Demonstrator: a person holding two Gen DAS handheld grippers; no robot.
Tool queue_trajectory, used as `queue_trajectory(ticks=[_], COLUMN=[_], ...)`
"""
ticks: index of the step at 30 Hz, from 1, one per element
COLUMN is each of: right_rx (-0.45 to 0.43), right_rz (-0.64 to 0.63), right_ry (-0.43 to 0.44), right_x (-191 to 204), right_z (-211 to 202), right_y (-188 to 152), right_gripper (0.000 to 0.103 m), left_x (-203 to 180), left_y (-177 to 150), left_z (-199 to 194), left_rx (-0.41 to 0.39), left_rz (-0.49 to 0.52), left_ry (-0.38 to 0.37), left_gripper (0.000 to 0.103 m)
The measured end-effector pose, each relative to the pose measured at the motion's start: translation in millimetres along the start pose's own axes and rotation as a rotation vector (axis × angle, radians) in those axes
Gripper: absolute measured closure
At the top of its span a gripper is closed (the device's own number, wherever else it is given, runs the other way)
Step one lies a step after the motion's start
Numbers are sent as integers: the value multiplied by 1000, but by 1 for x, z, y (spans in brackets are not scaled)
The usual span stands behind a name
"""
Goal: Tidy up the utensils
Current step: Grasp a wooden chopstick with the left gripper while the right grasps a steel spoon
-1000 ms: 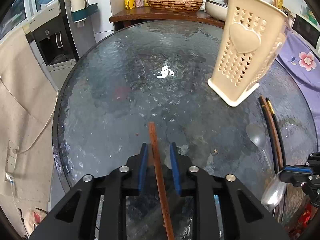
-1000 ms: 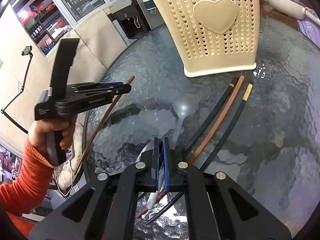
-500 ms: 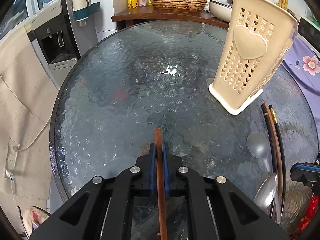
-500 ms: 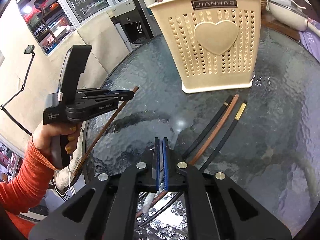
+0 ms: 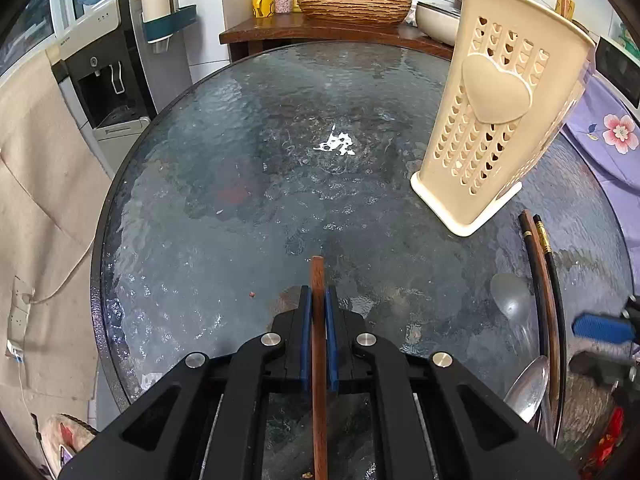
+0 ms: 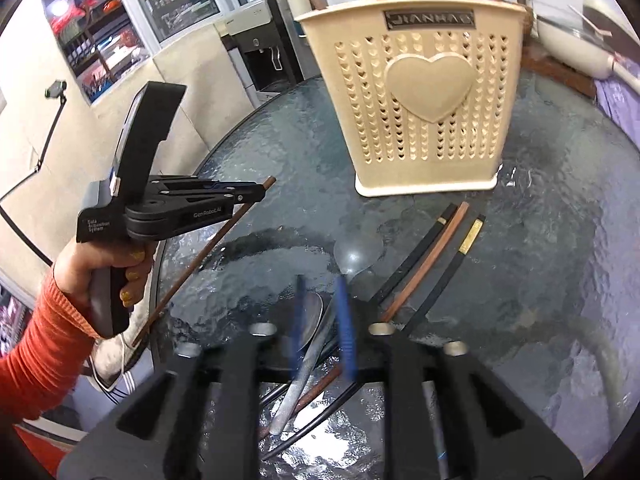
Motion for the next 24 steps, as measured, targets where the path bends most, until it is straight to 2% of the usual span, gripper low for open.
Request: queue_trajectory(ticks=[8, 16, 20, 24], right_rx=[49, 85, 91, 90], right_rz=[-29, -38, -44, -39], right_ry=[8, 61, 72, 101], right_x=[3, 11, 13, 15], right_z=[15, 31, 36, 35], right_y=[-10, -10, -8, -7], right_gripper=[69, 78, 90, 94], left_x=[2, 2, 4, 5], left_y=[0, 1, 2, 4], left_z=[0, 0, 2, 3], left_rx=[-2, -1, 0, 3], left_rz=[-7, -6, -4, -13], left_ry=[-6, -11, -17, -32], left_gripper=[96, 96, 96, 96])
Point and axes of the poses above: each gripper's, at about its wrist camera, not at the fingertips, and z roughly the way its jaws point, x to its left, y to its top, the point moved 4 cm from there along z, roughly the way its jaws point, and after that the axes turned 12 degrees about -y, right-handed, at the moved point
